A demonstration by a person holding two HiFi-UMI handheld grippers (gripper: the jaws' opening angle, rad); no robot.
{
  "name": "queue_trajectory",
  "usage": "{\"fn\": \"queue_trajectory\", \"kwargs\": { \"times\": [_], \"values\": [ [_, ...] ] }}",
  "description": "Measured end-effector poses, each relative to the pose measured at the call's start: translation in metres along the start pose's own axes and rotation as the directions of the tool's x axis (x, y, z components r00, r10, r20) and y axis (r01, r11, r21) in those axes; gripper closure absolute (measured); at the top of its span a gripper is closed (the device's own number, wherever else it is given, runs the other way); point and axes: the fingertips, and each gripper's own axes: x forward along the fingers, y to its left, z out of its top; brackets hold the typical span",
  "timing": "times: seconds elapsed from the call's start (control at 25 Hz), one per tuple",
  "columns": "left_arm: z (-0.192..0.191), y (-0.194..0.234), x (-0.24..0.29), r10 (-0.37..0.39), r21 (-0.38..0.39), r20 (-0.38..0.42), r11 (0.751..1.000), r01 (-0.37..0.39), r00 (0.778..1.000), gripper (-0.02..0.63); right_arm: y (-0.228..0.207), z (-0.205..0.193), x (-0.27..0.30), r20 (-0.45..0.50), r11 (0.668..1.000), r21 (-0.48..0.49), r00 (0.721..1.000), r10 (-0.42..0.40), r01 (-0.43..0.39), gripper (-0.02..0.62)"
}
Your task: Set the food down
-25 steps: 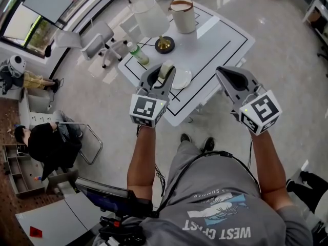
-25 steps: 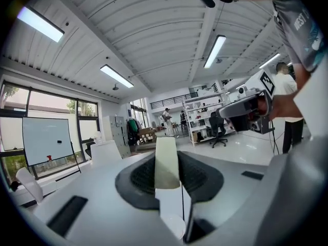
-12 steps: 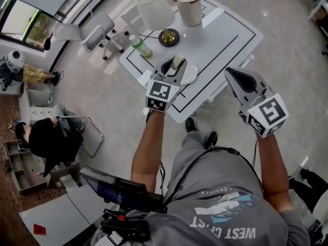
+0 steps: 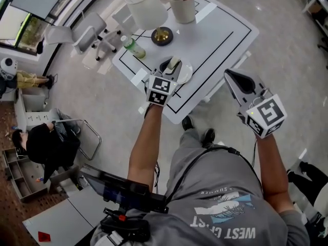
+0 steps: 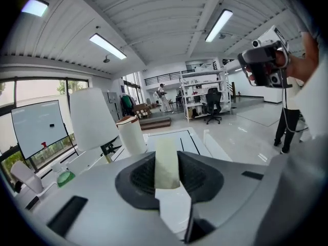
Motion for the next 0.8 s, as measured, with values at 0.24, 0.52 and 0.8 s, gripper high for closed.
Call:
{"fn": "queue_trajectory", "kwargs": {
  "times": [0.24,0.52,0.8],
  "values": [
    [-0.035,-0.001,0.026,-0.027,0.02,-0.087,0.999,0.029,0.996,0.506,-0.008,-0.011,0.0,-0.023,1.0,0.012,1.0,-0.017,0.017,0.588],
    [-0.071,0.002,0.052,-0.051,0.048,-0.174,0.997,0.061,0.983,0.506,-0.018,-0.02,-0.001,-0.052,0.999,0.028,0.998,-0.044,0.045,0.588],
    [-0.108,0.003,0.073,-0.074,0.101,-0.283,0.989,0.106,0.956,0.506,-0.023,-0.03,-0.001,-0.081,0.998,0.029,0.995,-0.059,0.061,0.588]
  ]
}}
